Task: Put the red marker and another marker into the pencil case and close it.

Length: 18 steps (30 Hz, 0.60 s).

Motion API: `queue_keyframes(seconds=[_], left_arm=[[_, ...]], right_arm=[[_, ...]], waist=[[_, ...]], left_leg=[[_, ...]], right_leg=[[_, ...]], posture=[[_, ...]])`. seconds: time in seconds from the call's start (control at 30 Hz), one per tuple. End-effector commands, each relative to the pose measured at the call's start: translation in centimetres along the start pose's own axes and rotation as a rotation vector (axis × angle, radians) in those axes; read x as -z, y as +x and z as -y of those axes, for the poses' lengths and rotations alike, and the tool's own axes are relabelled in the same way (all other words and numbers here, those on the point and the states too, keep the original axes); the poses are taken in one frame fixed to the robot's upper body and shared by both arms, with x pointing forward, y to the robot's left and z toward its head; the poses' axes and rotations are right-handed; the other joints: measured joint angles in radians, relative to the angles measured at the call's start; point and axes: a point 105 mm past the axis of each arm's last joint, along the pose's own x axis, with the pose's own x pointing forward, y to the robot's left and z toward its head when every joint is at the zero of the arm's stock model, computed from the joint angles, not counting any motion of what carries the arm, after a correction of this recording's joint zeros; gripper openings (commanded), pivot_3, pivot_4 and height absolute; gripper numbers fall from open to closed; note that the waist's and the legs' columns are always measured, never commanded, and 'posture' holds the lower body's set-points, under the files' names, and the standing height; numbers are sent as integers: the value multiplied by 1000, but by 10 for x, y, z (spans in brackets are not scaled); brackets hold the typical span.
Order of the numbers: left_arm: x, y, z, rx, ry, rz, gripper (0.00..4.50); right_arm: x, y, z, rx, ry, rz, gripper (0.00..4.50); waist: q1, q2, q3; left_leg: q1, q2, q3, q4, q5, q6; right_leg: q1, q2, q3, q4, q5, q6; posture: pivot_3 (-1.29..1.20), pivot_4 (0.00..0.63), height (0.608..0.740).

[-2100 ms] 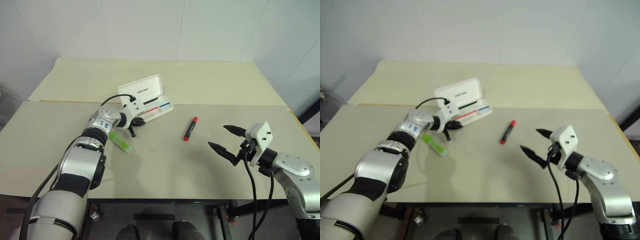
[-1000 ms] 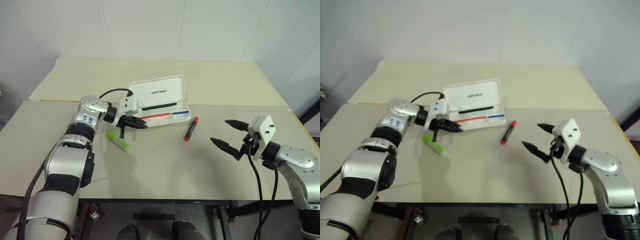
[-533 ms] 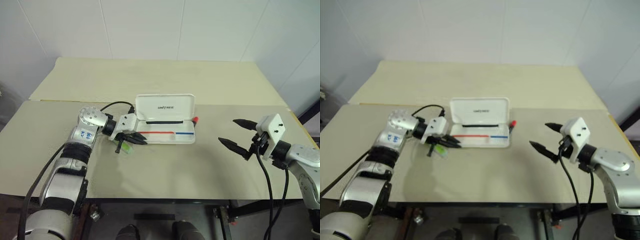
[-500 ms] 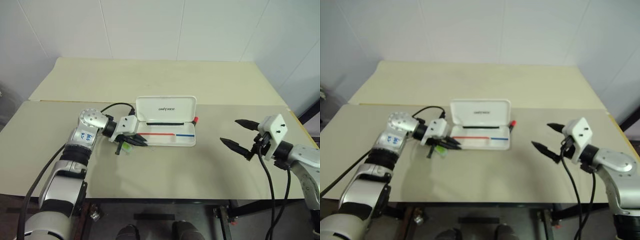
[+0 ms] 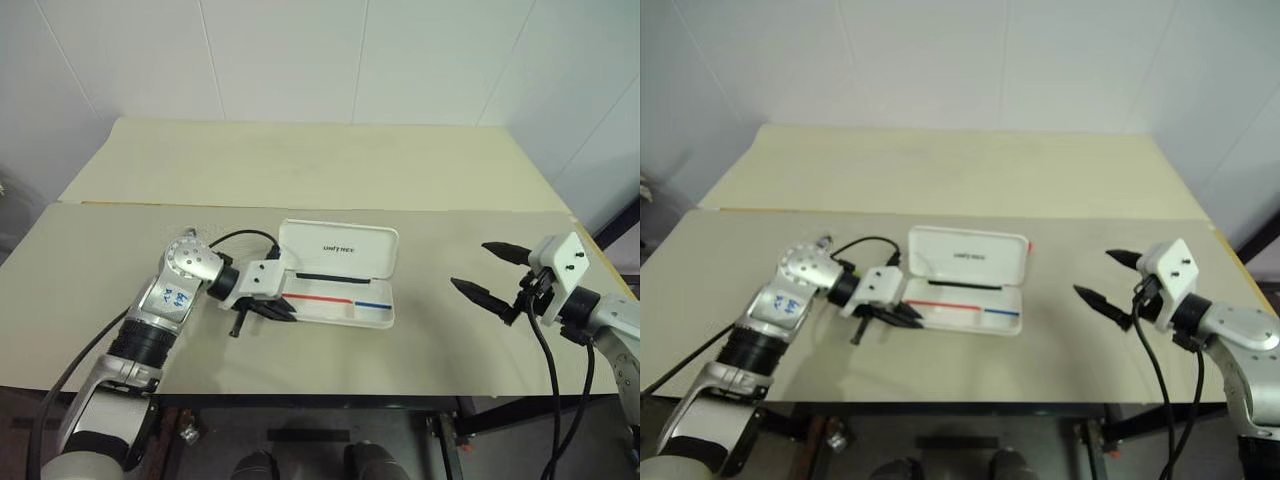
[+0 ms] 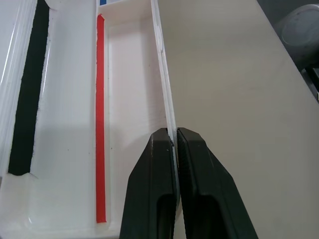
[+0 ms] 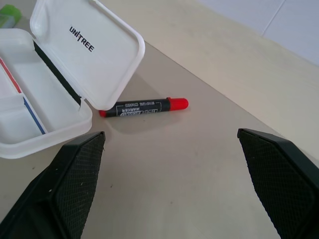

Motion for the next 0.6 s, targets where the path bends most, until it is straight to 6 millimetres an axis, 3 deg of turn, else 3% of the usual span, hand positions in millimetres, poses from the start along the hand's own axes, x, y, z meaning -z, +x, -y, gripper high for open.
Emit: queue_keyframes(seconds=[0.03,0.4,0.6], left_arm=[[-9,-4,3,-31,33,10,44],[-2,9,8,-118,48,3,44],[-8,18,21,-75,68,45,44]], right_arm=[[-14,-6,2,17,-34,36,4500],[-13,-4,1,7,-29,37,4500],[-14,-2,1,-6,-29,37,4500]], waist=[[-1,0,0],[-2,0,0],[-3,0,0]], left_leg=[[0,0,0,0,0,0],[0,0,-1,0,0,0],[0,0,-1,-1,-1,1]], right_leg=[[0,0,0,0,0,0],[1,-1,-1,-1,0,0],[2,-1,-1,-3,0,0]], posture=[[0,150,740],[0,150,740],[0,150,740]])
